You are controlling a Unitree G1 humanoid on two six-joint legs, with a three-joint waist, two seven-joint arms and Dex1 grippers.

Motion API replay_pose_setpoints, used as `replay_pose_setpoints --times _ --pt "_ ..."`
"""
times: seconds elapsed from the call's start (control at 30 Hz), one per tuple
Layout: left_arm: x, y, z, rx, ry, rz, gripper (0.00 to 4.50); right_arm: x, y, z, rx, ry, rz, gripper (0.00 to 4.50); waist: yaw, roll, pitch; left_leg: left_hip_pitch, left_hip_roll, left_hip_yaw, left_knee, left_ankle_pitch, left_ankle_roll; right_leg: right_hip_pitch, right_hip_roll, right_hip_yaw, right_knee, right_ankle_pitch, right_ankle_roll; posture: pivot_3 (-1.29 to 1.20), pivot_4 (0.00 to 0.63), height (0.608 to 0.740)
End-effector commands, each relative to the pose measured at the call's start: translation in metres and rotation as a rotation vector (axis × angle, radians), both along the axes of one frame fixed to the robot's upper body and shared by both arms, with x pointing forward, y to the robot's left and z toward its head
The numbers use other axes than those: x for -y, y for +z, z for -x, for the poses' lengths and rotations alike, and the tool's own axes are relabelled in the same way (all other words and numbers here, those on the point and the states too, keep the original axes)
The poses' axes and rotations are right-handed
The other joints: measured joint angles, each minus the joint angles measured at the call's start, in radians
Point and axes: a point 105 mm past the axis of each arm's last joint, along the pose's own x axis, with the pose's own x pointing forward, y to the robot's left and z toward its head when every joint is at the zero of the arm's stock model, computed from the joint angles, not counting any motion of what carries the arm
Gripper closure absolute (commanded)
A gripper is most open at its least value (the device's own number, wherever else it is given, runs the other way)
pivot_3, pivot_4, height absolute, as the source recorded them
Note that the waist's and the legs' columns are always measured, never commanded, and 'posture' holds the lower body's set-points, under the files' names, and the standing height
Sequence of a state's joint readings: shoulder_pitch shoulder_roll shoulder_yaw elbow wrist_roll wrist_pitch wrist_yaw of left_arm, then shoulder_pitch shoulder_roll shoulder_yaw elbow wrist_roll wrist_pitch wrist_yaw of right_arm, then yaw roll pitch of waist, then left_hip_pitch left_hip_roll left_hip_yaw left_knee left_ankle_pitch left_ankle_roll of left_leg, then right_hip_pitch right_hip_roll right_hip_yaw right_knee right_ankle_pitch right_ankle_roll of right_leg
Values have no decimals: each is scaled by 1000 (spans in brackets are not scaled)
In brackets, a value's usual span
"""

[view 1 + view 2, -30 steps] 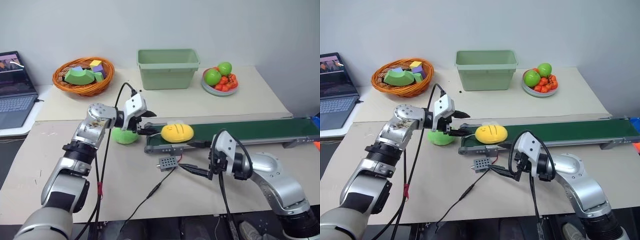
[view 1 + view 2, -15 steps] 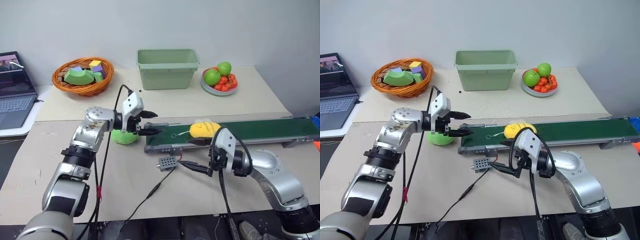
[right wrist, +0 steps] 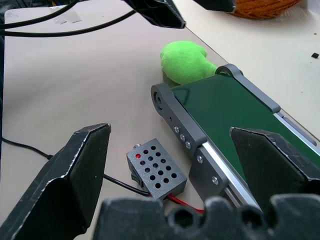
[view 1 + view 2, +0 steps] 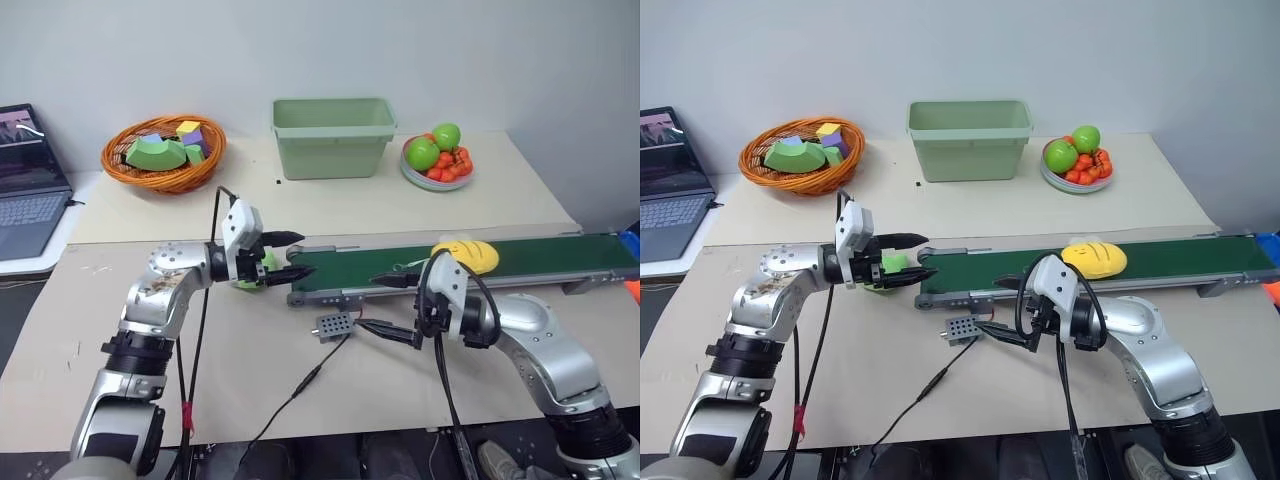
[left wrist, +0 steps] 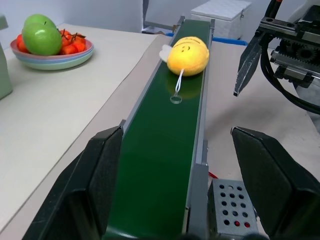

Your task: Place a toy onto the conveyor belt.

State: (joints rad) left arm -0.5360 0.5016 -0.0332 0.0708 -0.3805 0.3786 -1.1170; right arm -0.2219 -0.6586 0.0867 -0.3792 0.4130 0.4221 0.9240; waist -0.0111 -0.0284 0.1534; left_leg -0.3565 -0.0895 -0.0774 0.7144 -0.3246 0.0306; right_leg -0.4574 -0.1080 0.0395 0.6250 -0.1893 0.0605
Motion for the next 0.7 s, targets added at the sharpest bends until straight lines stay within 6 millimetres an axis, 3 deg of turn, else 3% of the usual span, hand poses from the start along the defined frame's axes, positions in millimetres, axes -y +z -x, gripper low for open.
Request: replay_pose_setpoints --times 0.03,0.7 --pt "-4 13 2 50 28 20 839 -1 11 -2 56 22 -8 0 1 0 0 0 0 0 0 0 0 0 0 0 0 0 0 0 150 728" --pt "-13 6 -3 50 86 -7 839 -2 11 -5 58 48 4 0 0 0 0 0 0 0 0 0 0 0 0 0 0 0 0 0 150 728"
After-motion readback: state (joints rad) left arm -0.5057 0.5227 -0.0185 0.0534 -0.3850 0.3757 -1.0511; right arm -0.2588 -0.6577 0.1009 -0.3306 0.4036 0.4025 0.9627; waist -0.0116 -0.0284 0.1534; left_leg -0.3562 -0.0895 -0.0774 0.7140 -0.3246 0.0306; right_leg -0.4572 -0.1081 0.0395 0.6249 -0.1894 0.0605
